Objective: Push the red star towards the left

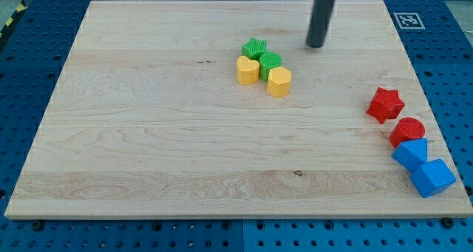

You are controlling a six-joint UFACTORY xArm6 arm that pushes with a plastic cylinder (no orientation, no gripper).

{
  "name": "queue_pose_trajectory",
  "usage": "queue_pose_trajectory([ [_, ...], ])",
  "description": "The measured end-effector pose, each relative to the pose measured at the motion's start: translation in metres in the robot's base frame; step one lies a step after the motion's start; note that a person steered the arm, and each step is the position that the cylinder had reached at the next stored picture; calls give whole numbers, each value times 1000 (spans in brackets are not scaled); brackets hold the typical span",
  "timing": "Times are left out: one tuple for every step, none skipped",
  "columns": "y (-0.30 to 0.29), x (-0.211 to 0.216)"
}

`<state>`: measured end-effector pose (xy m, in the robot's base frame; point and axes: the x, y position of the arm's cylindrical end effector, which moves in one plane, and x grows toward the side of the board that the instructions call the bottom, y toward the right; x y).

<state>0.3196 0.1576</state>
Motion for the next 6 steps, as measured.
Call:
queue_pose_trajectory([
  [52, 23],
  [96, 63],
  [114, 104],
  [111, 135],
  [98, 157],
  [51, 161],
])
